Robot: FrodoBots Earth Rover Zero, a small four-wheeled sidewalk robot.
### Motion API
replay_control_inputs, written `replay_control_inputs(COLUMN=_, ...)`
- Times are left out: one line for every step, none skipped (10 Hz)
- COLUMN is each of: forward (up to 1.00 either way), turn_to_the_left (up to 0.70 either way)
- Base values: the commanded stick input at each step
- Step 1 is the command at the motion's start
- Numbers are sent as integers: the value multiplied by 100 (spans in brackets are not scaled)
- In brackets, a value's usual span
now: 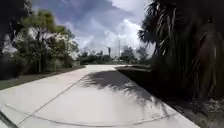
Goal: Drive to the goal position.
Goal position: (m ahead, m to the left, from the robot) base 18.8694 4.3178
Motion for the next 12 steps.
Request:
replay_control_inputs(forward=85, turn_to_the_left=0)
replay_control_inputs(forward=85, turn_to_the_left=0)
replay_control_inputs(forward=85, turn_to_the_left=0)
replay_control_inputs(forward=85, turn_to_the_left=0)
replay_control_inputs(forward=85, turn_to_the_left=0)
replay_control_inputs(forward=85, turn_to_the_left=0)
replay_control_inputs(forward=85, turn_to_the_left=18)
replay_control_inputs(forward=85, turn_to_the_left=34)
replay_control_inputs(forward=85, turn_to_the_left=34)
replay_control_inputs(forward=85, turn_to_the_left=24)
replay_control_inputs(forward=85, turn_to_the_left=10)
replay_control_inputs(forward=85, turn_to_the_left=0)
